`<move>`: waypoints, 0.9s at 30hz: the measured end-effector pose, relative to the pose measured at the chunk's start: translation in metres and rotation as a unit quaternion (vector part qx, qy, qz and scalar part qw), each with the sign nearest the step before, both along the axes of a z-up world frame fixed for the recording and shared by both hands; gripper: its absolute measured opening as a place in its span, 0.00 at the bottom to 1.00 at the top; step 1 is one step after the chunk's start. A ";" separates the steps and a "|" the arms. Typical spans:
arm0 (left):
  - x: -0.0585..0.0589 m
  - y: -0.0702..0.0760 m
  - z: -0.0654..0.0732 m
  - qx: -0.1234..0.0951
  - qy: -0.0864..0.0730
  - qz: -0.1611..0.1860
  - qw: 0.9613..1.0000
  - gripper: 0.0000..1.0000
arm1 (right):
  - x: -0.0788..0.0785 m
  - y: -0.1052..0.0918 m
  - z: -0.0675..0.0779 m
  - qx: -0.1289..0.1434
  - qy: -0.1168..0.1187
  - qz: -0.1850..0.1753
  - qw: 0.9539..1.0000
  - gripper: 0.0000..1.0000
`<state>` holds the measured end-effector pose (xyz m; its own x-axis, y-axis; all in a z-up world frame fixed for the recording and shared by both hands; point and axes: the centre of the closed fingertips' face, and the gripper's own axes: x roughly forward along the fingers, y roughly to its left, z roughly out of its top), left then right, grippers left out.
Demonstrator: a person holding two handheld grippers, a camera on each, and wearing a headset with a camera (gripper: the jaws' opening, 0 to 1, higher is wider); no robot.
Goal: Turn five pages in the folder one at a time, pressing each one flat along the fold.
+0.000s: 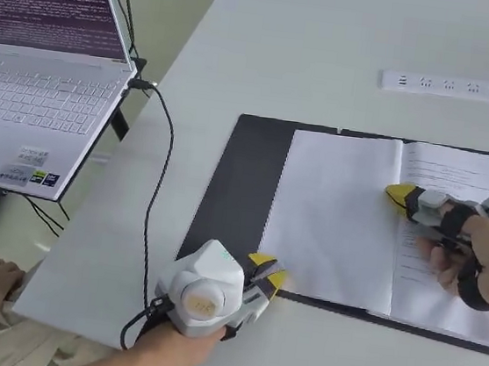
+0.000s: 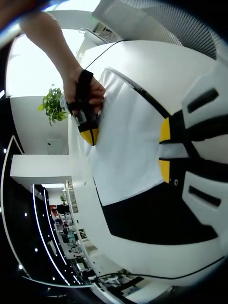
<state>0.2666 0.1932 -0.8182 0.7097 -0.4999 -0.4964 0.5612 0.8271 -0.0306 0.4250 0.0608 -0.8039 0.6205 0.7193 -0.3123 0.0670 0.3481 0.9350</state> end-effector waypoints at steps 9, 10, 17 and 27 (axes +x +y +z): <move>0.000 0.000 0.000 -0.004 -0.001 0.003 1.000 0.10 | 0.021 -0.001 0.000 0.016 0.014 -0.024 0.999 0.00; 0.000 0.000 0.000 -0.004 -0.001 0.003 1.000 0.10 | 0.023 0.000 0.000 0.015 0.015 -0.023 0.999 0.00; 0.000 0.001 0.000 -0.007 -0.002 0.005 1.000 0.10 | 0.050 -0.003 -0.001 0.009 0.013 -0.056 0.998 0.00; 0.001 0.000 0.000 -0.008 -0.002 0.006 1.000 0.10 | 0.085 -0.006 -0.002 -0.018 0.006 -0.086 0.996 0.00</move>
<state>0.2672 0.1936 -0.8183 0.7176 -0.4993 -0.4855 0.5521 0.8328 -0.0405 0.5098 0.0546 -0.8064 0.7304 0.5902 -0.3439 0.1391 0.3644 0.9208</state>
